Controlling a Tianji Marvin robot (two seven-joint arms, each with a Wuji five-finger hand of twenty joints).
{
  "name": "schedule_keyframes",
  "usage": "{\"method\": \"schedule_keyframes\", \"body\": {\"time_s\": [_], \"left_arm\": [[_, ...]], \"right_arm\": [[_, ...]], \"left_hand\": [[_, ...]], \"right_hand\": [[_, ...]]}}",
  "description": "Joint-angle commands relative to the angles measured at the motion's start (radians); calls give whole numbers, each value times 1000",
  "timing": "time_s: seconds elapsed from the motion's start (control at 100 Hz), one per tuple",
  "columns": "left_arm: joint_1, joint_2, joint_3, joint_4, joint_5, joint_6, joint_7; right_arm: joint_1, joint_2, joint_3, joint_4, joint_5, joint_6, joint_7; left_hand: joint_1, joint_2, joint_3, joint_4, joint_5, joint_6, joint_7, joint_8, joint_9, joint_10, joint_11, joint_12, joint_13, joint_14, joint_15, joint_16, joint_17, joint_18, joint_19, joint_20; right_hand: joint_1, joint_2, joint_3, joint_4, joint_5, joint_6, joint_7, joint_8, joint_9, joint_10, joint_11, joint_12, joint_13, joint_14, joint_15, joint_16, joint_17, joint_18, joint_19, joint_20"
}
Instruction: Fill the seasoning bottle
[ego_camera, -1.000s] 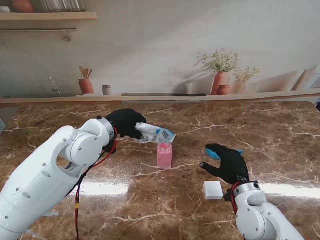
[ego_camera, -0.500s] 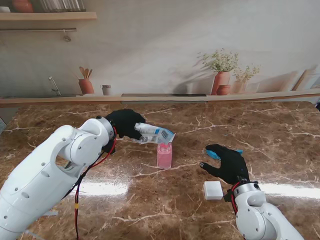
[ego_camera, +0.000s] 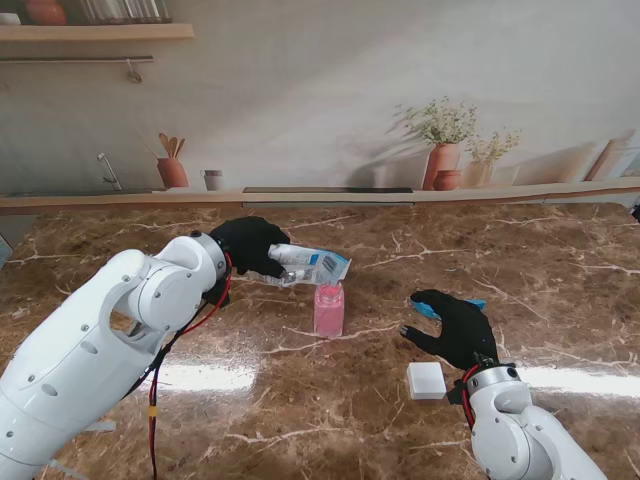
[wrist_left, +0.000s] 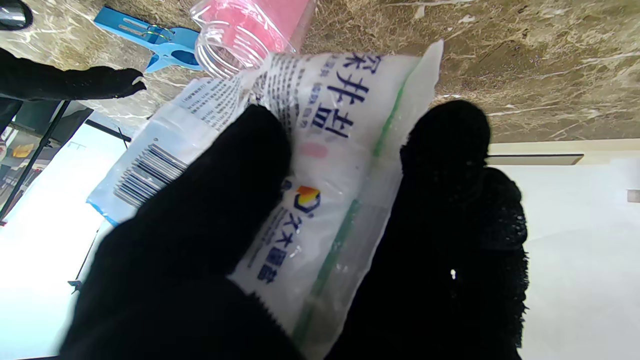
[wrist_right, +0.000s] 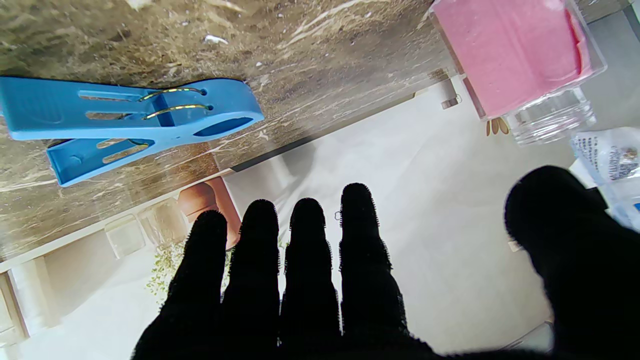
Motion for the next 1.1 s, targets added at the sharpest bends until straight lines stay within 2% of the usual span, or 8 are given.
{"method": "schedule_keyframes", "body": {"time_s": [0.0,0.27,0.5,0.56,0.66,0.81,0.93,1.09], "left_arm": [[-1,1,-1,-5,0,-2,3],[-2,2,-1,-4,-1,-7,3],[-1,1,1,-2,2,-12,8],[-1,1,0,-2,2,-14,9],[-3,5,0,-5,5,-17,-11],[-1,7,-3,-6,1,-21,-20],[1,6,-4,-6,0,-20,-19],[9,5,-7,-5,-1,-16,-8]], "right_arm": [[-8,-3,-2,6,5,6,12],[-6,-3,-5,8,6,8,11],[-4,-3,-6,8,5,9,12],[-4,-3,-7,8,4,9,12],[-3,-3,-7,9,5,10,11],[-1,-3,-9,11,6,11,12],[0,-3,-10,12,7,12,13],[0,-3,-11,13,7,12,14]], "left_hand": [[7,112,15,55,37,-51,47,-9,92,-71,114,15,27,-35,27,-13,22,-42,58,4],[-4,128,-33,65,40,-42,41,-16,98,-81,120,17,27,-36,40,-18,23,-44,61,5],[-22,118,-65,85,58,-24,48,-23,110,-86,116,13,28,-34,53,-24,30,-47,65,4],[-3,114,-55,90,57,-18,46,-27,107,-82,113,11,25,-31,50,-27,28,-47,63,3],[43,108,-13,74,40,-30,41,-30,83,-76,99,8,21,-35,20,-40,15,-51,49,-2],[68,108,31,47,26,-53,46,-17,57,-80,87,26,16,-34,-20,-34,-6,-53,33,-1],[76,120,25,42,18,-70,59,3,47,-77,76,36,12,-31,-34,-24,-17,-53,28,3],[97,139,-6,43,-12,-127,131,109,37,-75,75,41,6,-33,-52,-4,-26,-52,20,10]], "right_hand": [[3,18,16,14,6,-21,7,4,8,6,4,14,16,6,4,16,-6,4,13,20],[4,19,21,13,9,-22,10,5,10,6,4,15,16,5,4,17,2,4,18,24],[6,19,24,13,13,-25,12,5,12,6,5,16,18,5,4,17,2,4,18,25],[7,20,26,13,13,-25,12,5,12,5,5,16,17,6,4,17,1,5,19,25],[8,21,30,12,14,-25,12,6,12,5,5,16,17,7,4,18,1,4,19,26],[7,21,33,11,15,-27,13,6,14,6,6,16,19,6,5,18,1,4,19,26],[7,22,35,11,15,-25,13,6,14,5,6,16,18,6,5,18,1,4,19,26],[7,22,37,11,16,-25,13,5,15,6,6,16,19,6,5,18,1,4,19,26]]}}
